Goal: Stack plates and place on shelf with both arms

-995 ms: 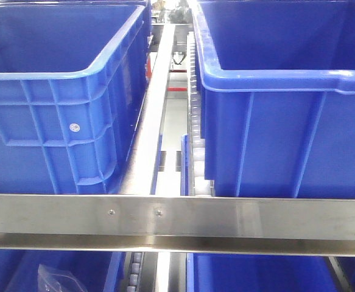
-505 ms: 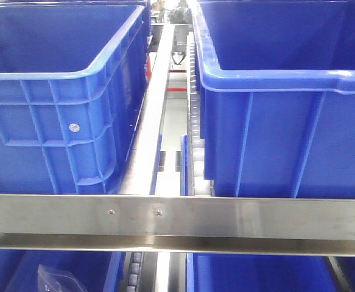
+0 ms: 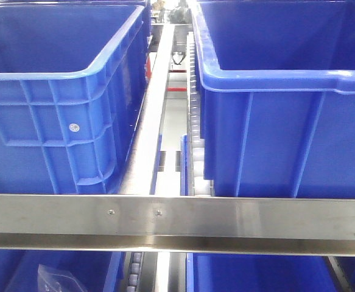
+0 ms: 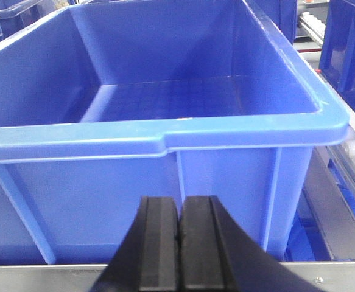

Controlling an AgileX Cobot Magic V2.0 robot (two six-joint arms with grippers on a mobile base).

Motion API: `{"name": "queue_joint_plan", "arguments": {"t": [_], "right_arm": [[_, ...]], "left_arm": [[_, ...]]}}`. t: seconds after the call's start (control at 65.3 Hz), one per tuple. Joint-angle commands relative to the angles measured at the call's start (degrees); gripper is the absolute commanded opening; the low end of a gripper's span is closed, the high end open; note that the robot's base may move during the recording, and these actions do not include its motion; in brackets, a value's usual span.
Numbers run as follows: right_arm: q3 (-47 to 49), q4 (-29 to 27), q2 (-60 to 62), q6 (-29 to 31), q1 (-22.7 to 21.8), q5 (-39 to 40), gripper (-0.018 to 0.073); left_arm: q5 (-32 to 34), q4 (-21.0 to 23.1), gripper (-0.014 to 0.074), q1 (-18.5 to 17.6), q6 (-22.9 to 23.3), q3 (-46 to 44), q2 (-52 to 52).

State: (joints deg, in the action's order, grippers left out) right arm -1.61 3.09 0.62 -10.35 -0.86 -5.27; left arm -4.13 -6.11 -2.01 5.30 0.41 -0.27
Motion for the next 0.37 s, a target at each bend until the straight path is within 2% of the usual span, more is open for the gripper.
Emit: {"name": "queue_joint_plan", "arguments": {"t": [0.0, 0.352], "right_arm": [[-0.1, 0.2, 1.1, 0.2, -0.4, 5.3, 0.0023], [-0.1, 0.2, 1.1, 0.2, -0.4, 5.3, 0.0023]], "left_arm": [[5.2, -0.3, 0.0083, 0.0, -0.1, 0.3, -1.2], [5.2, -0.3, 0.0083, 0.0, -0.1, 0.3, -1.2]]}}
